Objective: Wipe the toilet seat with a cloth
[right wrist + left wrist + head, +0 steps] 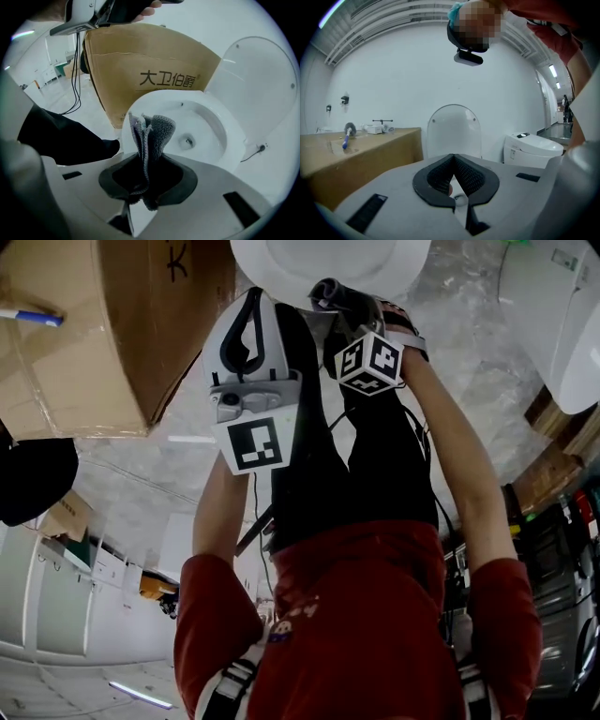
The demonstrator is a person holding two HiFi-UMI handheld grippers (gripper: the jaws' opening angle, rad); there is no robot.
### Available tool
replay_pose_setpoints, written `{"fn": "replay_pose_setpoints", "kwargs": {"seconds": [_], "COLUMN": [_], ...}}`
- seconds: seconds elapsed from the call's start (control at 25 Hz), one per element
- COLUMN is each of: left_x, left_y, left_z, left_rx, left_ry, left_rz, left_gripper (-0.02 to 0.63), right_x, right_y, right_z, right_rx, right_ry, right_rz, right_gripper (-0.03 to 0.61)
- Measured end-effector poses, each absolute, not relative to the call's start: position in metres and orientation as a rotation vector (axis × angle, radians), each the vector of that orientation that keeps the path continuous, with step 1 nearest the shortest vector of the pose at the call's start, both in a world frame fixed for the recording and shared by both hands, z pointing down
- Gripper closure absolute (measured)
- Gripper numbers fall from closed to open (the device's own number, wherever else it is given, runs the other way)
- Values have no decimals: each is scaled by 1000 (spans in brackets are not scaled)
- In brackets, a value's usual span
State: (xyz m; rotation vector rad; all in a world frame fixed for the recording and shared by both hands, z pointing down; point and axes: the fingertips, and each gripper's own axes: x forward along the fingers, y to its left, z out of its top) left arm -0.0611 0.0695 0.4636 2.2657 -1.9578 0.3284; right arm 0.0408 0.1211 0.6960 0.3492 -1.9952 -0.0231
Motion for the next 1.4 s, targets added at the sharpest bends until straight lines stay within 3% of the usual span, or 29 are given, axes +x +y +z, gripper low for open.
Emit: {"fn": "replay_pose_setpoints", "kwargs": {"seconds": [0.56,1.4], "left_x": [-24,-80], "left_y": [14,-89], "left_z": [464,487], "left_rx": [2404,2365], "left_ry": [-1757,-1628], "left_rz": [267,234], "left_gripper": [600,600], "right_x": [124,147], "right_y": [39,-169], "right_z": [697,685], "right_rx": [620,1116], "right_ry": [-1895,-1757], "right_rz": [23,227], "right_gripper": [502,500]}}
